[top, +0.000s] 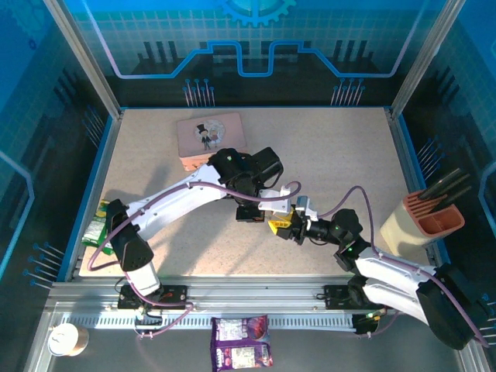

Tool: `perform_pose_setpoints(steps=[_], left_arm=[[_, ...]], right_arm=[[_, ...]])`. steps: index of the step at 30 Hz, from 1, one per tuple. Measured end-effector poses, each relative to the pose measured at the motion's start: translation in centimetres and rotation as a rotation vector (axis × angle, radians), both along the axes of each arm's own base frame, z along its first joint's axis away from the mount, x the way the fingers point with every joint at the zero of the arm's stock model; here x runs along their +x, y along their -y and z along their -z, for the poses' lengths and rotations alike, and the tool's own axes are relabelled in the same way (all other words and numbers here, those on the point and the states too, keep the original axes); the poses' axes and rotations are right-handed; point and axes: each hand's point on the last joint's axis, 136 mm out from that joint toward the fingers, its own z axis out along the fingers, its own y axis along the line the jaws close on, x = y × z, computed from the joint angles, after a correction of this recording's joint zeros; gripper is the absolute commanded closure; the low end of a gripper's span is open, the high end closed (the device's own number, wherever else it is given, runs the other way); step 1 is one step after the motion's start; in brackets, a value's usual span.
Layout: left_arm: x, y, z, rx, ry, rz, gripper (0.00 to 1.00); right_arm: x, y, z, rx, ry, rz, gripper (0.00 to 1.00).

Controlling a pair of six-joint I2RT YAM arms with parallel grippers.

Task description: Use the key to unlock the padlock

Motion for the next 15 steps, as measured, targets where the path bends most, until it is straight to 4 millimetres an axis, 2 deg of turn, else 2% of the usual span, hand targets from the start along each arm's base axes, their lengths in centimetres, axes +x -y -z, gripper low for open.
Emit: perform_pose_setpoints(steps=[7, 15], left_arm=[[-0.06, -0.02, -0.45, -0.009, 0.008, 0.001, 1.0], [-0.21, 0.1, -0.82, -0.013, 0.011, 0.006, 1.0]], right_arm=[[0.01, -0.22, 0.72, -0.017, -0.011, -0.005, 0.68], [0.05, -0.29, 0.51, -0.01, -0.001, 0.0, 0.69]])
